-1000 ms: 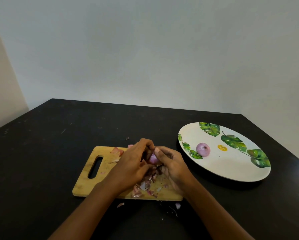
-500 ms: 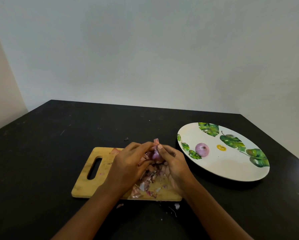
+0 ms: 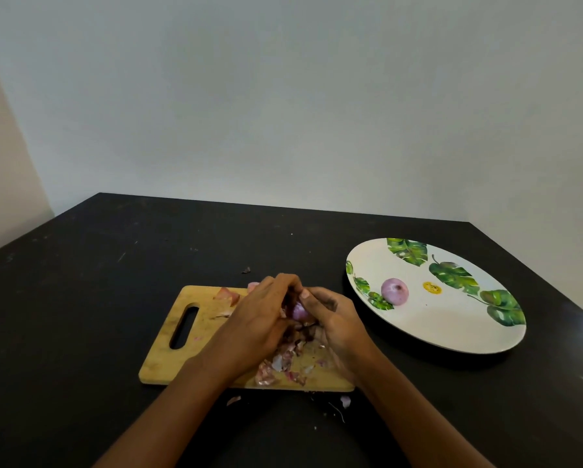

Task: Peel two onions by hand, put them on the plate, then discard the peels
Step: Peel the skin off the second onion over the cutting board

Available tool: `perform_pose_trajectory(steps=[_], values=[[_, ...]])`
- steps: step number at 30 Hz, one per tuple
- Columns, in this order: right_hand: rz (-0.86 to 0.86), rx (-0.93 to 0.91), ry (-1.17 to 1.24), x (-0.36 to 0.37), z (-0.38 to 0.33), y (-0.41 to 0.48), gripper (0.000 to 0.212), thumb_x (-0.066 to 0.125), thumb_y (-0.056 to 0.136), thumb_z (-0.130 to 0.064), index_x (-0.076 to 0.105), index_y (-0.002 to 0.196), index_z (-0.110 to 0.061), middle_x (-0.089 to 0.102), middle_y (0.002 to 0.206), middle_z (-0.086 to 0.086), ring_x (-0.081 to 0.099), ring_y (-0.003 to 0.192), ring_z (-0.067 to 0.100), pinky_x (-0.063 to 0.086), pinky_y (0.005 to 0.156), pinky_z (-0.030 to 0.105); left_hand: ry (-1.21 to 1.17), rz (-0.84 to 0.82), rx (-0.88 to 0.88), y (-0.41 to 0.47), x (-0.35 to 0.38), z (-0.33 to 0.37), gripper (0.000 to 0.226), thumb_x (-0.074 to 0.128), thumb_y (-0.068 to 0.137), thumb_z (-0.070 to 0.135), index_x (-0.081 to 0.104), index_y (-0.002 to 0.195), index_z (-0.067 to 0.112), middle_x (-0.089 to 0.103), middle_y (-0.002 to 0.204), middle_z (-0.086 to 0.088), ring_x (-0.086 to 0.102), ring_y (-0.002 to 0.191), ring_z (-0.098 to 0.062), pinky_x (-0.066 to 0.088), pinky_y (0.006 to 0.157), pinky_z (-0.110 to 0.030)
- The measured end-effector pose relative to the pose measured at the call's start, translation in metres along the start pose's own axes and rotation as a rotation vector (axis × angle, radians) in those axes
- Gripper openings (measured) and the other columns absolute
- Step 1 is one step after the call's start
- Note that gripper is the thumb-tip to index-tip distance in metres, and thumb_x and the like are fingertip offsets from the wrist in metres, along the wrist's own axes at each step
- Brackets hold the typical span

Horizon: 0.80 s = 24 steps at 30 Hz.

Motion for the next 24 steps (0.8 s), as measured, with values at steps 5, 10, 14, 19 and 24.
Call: perform_pose_trajectory(steps=[5,10,14,19,24], values=[[-0.001,0.008,-0.016,0.0012,0.0014,0.0003,0.016,0.056,0.096,-0.022,0.073,0.093,-0.020,0.074,0.098,0.009,0.069,0.098,0.026,0.052,0.094,0.052,-0.025,-0.022,-0.001,0.0003,0.0005,-0.0035,0.025,0.056,0.089,0.023,0.043,0.109,0.030,0.049,0.101,0.008,0.050,0.089,-0.006,0.050,0.075,-0.032],[0.012,0.028,0.058,0.0009,-0.0010,0.0000,0.017,0.057,0.094,-0.021,0.072,0.094,-0.014,0.073,0.099,0.015,0.068,0.100,0.034,0.052,0.094,0.051,-0.048,0.009,0.038,-0.0012,0.0001,-0.0034,0.025,0.059,0.088,0.021,0.043,0.101,0.036,0.050,0.095,0.013,0.049,0.084,-0.005,0.048,0.070,-0.027],[0.029,-0.042,0.038,-0.0029,-0.0035,0.0025,0.018,0.061,0.087,-0.033,0.074,0.091,-0.022,0.074,0.097,0.010,0.069,0.098,0.030,0.052,0.094,0.051,-0.021,0.077,0.042,-0.0014,0.0000,0.0003,0.028,0.061,0.088,0.023,0.042,0.101,0.040,0.051,0.094,0.013,0.049,0.085,-0.004,0.048,0.071,-0.026],[0.023,-0.010,0.127,-0.0032,-0.0014,0.0046,0.032,0.064,0.078,-0.038,0.069,0.102,-0.017,0.072,0.103,0.010,0.068,0.101,0.027,0.052,0.095,0.050,0.068,0.230,0.092,-0.0024,-0.0020,-0.0033,0.058,0.073,0.077,0.015,0.042,0.123,0.033,0.056,0.102,0.006,0.052,0.085,0.005,0.043,0.075,-0.004],[0.003,0.053,0.250,-0.0046,-0.0018,0.0045,0.023,0.062,0.086,-0.025,0.068,0.100,-0.008,0.072,0.099,0.014,0.070,0.092,0.024,0.057,0.081,0.036,0.073,0.300,0.194,-0.0035,-0.0071,-0.0023,0.034,0.056,0.082,0.030,0.059,0.114,0.019,0.070,0.096,-0.001,0.062,0.088,-0.005,0.043,0.085,-0.006]])
Point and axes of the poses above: each hand's wrist, its own y-axis towards the middle knuckle, its own x-axis out of the palm, z = x × y, the point moved 2 cm from there along y, towards the middle knuckle
